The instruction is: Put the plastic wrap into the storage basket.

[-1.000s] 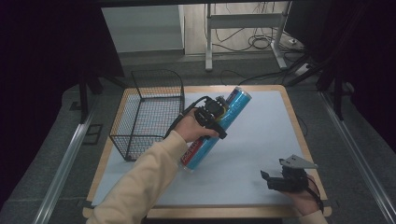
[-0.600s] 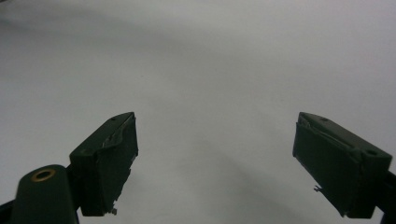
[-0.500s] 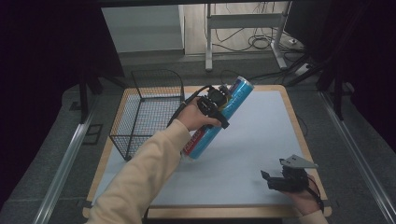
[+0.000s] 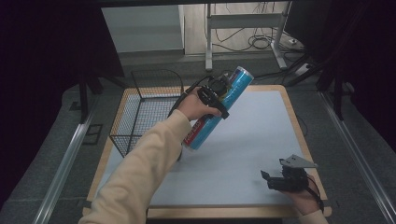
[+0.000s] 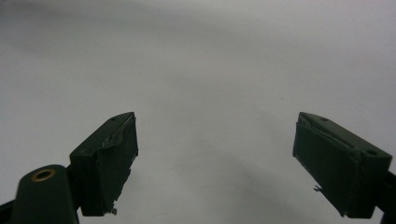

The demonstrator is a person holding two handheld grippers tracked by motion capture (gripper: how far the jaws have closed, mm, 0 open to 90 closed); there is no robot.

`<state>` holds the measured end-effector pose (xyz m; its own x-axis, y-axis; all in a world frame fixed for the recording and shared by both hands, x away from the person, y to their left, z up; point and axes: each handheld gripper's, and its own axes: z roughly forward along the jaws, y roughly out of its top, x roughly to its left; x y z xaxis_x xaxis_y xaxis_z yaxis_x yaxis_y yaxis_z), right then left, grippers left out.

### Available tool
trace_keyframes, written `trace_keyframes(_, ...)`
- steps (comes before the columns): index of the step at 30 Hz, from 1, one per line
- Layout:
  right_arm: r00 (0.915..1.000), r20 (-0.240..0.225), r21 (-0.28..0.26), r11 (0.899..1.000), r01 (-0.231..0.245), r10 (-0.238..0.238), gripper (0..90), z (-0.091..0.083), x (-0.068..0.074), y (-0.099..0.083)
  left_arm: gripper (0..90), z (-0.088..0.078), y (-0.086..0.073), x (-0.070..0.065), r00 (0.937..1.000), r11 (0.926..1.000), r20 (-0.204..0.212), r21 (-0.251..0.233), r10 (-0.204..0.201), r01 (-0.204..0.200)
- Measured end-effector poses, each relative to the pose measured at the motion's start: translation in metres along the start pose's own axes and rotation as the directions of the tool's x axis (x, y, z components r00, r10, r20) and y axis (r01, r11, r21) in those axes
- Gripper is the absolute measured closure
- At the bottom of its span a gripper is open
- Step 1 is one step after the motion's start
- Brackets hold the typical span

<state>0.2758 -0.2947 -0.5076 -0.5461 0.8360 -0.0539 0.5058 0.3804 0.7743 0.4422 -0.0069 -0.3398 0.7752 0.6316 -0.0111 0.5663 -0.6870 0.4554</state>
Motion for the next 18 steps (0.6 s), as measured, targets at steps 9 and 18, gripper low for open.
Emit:
trace_keyframes(9, 1.0000, -0.001, 0.000, 1.000, -0.004, 0.004, 14.3, 0.000, -0.001, 0.000, 32.0, -0.012, 0.005, 0.009, 0.9999, 0.9999, -0.016, -0.010, -0.007, 0.006)
trace_keyframes(18, 1.0000, 0.001, 0.004, 1.000, -0.005, 0.005, 14.3, 0.001, -0.002, 0.000, 32.1, -0.028, 0.006, 0.017, 0.9992, 0.9997, -0.038, -0.022, -0.012, 0.011)
